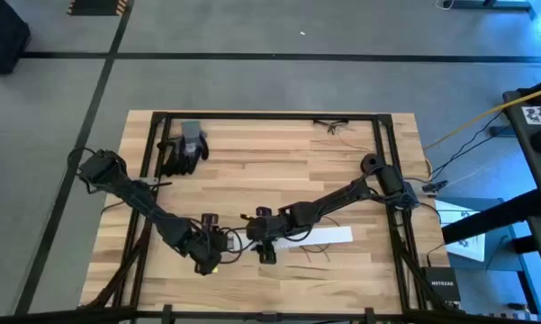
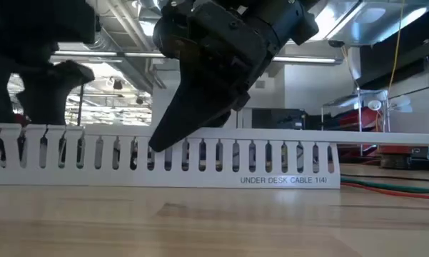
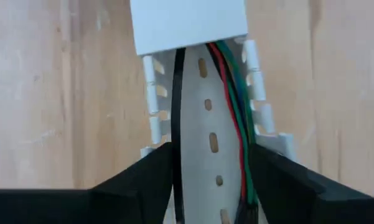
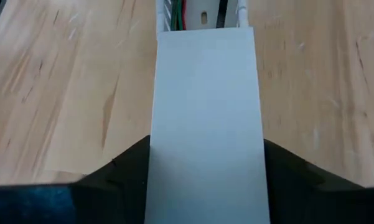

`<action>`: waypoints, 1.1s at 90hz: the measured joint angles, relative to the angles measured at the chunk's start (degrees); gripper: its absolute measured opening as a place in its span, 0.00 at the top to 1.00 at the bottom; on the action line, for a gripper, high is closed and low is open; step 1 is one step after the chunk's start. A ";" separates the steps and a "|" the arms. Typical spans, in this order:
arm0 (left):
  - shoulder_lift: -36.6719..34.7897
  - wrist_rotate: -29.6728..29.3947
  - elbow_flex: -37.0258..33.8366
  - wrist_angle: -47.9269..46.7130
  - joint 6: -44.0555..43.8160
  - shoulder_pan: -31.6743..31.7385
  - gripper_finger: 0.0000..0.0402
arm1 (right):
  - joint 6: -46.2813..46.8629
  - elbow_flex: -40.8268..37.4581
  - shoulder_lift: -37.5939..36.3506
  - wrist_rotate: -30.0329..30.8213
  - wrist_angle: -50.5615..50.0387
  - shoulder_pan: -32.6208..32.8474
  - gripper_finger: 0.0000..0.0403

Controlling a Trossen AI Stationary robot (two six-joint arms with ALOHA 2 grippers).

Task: Ziptie cables
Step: Close the white cable duct

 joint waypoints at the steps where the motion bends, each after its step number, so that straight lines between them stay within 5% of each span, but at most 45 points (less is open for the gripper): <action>1: 0.00 0.00 0.29 -0.32 0.03 0.00 0.50 | 0.00 0.00 0.00 0.00 0.00 -0.01 0.43; 42: -0.05 -0.35 7.69 -11.73 -1.41 0.02 0.54 | 0.02 0.00 0.00 -0.28 0.04 -0.06 0.43; 71: 0.07 -0.29 7.90 -10.69 -7.43 0.61 0.54 | -0.35 0.00 0.00 -0.62 0.08 -0.12 0.43; 99: 0.09 6.36 7.83 -6.12 -2.34 5.26 0.38 | -1.47 0.00 0.00 -0.68 0.09 -0.12 0.43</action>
